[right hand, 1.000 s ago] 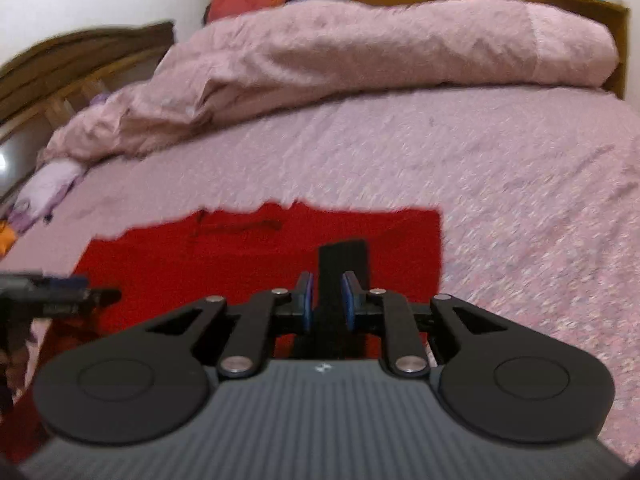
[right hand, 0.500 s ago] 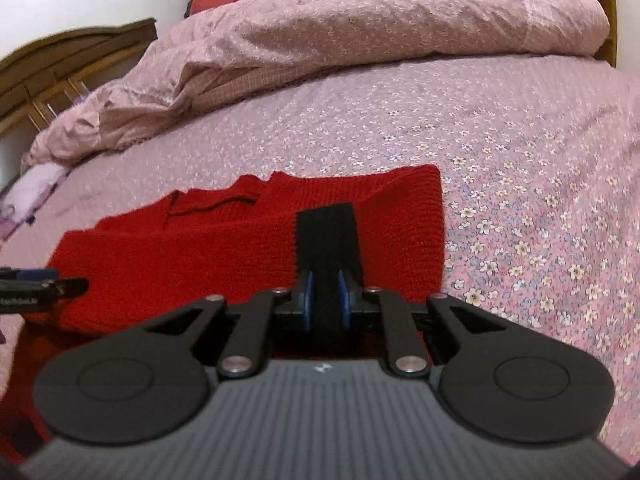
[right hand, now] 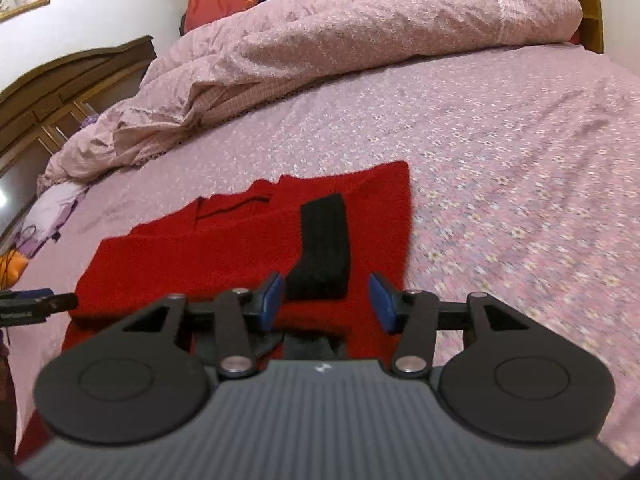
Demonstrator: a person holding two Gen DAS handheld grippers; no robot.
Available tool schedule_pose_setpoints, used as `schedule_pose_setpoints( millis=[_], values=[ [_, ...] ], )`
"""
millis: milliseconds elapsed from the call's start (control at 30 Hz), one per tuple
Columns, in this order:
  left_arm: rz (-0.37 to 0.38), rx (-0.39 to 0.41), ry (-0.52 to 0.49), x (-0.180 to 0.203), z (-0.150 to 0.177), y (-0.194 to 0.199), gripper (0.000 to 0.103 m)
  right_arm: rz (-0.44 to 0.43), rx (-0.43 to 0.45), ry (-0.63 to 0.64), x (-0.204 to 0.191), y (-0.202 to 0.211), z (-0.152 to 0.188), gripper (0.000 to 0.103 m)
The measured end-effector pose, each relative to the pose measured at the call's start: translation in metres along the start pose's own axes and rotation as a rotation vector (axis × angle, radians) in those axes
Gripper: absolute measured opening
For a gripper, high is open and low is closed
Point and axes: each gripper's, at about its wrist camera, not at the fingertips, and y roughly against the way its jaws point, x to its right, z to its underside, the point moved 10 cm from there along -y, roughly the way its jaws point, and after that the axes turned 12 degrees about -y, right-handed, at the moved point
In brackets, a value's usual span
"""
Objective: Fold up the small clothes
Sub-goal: 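Open the right gripper and withdraw it from the cuff, then move both grippers to the ribbed hem and close them on it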
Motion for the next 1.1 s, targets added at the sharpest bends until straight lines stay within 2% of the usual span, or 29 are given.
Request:
schedule_pose_setpoints(
  millis=[500, 733, 900, 1100],
  values=[
    [-0.009, -0.062, 0.031, -0.013, 0.084, 0.064, 0.079, 0.068, -0.081, 0.032, 0.012, 0.064, 0.061, 0.051],
    [0.031, -0.104, 0.036, -0.004, 0.111, 0.074, 0.079, 0.107, -0.125, 0.061, 0.023, 0.082, 0.088, 0.051],
    [0.092, -0.157, 0.069, 0.005, 0.132, 0.074, 0.079, 0.129, -0.148, 0.066, 0.032, 0.087, 0.102, 0.051],
    [0.128, -0.159, 0.049, 0.018, 0.141, 0.083, 0.079, 0.147, -0.192, 0.059, 0.038, 0.086, 0.119, 0.051]
  ],
)
